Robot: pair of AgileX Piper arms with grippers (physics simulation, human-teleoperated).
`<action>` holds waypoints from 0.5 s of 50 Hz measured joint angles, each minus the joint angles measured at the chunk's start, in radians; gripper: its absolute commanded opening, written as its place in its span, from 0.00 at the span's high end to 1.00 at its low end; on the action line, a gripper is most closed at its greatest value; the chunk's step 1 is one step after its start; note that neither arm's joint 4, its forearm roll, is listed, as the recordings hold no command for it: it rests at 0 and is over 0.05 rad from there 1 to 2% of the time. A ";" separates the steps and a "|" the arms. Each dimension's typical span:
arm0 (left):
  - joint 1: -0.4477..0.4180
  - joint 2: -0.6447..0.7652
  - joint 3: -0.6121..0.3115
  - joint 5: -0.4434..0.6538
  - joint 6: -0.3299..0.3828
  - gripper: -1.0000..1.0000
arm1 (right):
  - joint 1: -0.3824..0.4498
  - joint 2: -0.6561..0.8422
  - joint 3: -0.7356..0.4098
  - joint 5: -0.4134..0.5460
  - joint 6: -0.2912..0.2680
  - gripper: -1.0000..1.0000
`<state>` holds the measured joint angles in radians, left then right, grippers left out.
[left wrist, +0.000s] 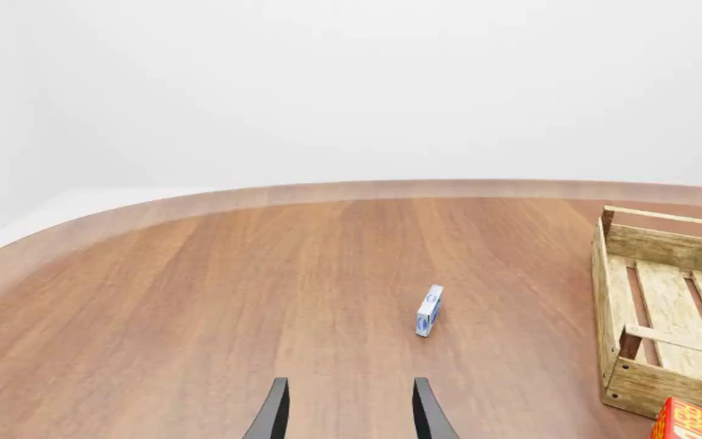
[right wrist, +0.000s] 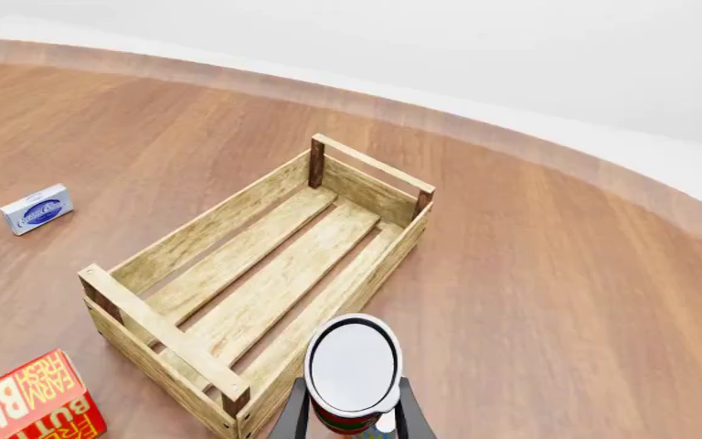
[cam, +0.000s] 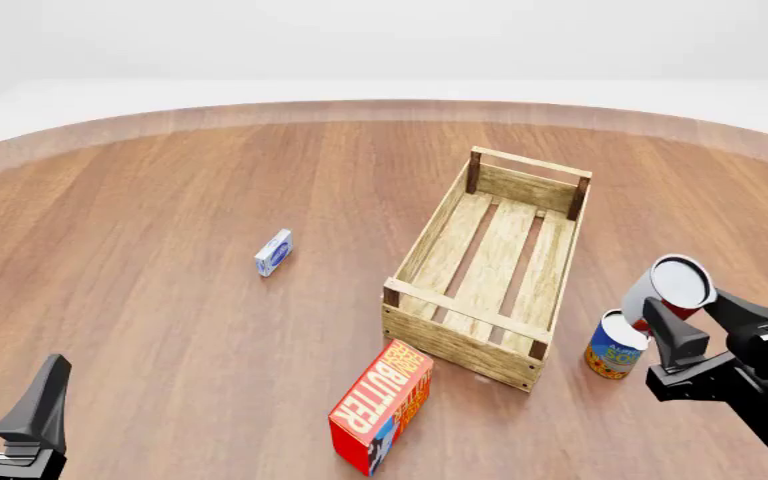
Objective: Pick up the tomato sauce, and put it in the wooden tray.
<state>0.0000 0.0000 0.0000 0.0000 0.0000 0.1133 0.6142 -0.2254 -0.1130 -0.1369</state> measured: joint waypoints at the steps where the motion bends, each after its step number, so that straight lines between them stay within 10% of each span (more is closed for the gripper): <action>1: 0.000 0.000 0.000 0.000 0.000 0.00 | 0.001 0.004 -0.001 -0.003 -0.001 1.00; 25: 0.000 0.000 0.000 0.000 0.000 0.00 | 0.026 0.140 -0.047 -0.098 -0.018 1.00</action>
<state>0.0000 0.0000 0.0000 0.0000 0.0000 0.1389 0.7538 -0.2728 -0.2106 -0.1547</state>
